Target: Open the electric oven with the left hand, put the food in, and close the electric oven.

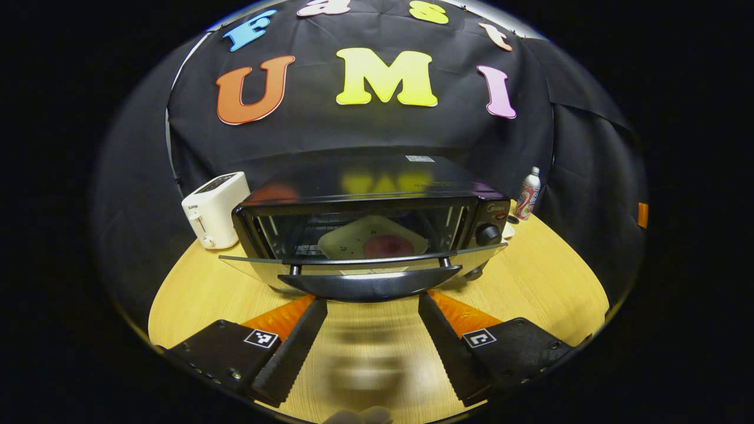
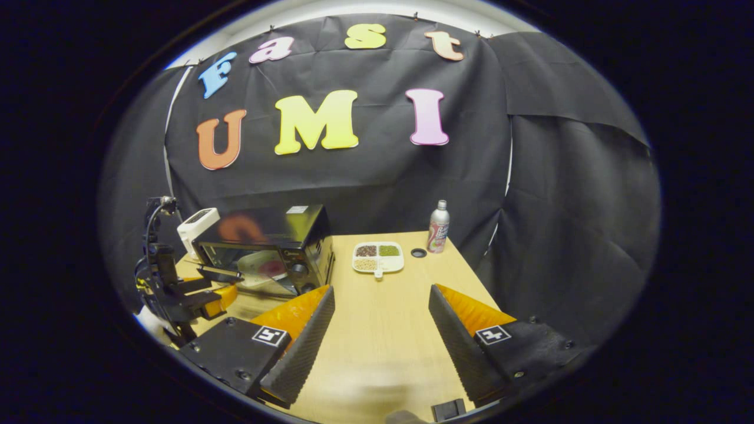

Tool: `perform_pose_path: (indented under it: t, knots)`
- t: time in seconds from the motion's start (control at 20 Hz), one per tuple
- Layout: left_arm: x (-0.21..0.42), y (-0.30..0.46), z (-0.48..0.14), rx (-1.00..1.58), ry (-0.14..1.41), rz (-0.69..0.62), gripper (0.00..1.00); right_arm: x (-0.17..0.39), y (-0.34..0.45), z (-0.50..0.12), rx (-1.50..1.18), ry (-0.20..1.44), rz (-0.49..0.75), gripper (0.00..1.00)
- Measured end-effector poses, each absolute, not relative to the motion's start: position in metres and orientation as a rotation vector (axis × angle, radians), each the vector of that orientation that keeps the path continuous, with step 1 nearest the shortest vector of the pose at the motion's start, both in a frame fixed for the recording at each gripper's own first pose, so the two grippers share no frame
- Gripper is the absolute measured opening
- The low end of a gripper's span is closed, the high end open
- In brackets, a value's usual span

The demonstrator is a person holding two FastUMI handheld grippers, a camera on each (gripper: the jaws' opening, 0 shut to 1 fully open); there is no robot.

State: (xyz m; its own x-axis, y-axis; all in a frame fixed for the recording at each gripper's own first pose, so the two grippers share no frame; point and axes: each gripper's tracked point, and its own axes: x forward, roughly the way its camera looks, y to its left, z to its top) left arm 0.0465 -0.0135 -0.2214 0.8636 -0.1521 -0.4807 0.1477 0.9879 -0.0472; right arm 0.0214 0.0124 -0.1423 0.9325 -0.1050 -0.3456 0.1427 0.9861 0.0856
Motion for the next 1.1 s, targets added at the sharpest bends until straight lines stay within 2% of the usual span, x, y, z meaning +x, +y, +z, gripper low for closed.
perform_pose_path:
  t: [0.3,0.85,0.9,0.95,1.1]
  knots:
    - [0.083,-0.015,-0.214,-0.001,0.481,-0.150,0.97,0.021,0.009,-0.139,0.106,0.346,-0.132,0.96]
    - [0.073,-0.017,-0.218,-0.010,0.489,-0.152,0.97,0.020,0.014,-0.134,0.098,0.343,-0.122,0.96]
    - [0.071,-0.017,-0.216,-0.011,0.485,-0.154,0.97,0.020,0.016,-0.132,0.098,0.340,-0.118,1.00]
    - [0.070,-0.016,-0.214,-0.009,0.480,-0.153,0.97,0.019,0.019,-0.130,0.099,0.335,-0.111,0.96]
    - [0.064,-0.011,-0.201,-0.003,0.458,-0.147,0.97,0.017,0.026,-0.122,0.091,0.320,-0.100,0.96]
